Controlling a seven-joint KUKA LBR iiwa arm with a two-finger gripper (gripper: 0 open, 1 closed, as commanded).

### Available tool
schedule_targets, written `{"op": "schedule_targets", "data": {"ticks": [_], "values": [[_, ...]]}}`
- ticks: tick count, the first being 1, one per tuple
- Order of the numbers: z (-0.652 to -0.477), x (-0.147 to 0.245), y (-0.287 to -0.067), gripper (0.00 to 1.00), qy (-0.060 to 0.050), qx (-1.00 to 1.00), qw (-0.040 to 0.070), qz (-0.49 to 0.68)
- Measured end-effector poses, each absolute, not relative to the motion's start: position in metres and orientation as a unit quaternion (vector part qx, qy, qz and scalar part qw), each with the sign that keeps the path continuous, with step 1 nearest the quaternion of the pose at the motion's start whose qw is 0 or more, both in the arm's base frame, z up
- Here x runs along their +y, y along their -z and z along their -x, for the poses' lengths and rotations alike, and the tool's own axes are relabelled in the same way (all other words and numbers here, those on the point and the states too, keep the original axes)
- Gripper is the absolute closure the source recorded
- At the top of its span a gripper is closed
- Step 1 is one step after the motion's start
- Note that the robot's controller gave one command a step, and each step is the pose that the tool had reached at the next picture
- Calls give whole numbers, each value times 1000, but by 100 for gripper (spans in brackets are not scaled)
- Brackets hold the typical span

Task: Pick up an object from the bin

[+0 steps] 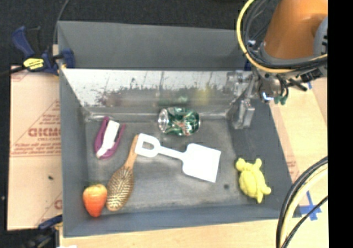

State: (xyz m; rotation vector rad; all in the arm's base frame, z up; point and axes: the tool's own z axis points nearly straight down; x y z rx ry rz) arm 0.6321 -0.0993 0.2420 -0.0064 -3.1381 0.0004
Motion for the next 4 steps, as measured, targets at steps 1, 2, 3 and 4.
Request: {"op": "schedule_targets", "data": {"ticks": [1, 2, 3, 4], "values": [[-634, -99, -247, 0, -1, -1000, -3, 0], [-634, -35, -102, 0, 0, -998, -8, 58], [-627, -25, -159, 0, -3, -1000, -10, 12], [-625, 5, -100, 0, 0, -996, -4, 89]]}}
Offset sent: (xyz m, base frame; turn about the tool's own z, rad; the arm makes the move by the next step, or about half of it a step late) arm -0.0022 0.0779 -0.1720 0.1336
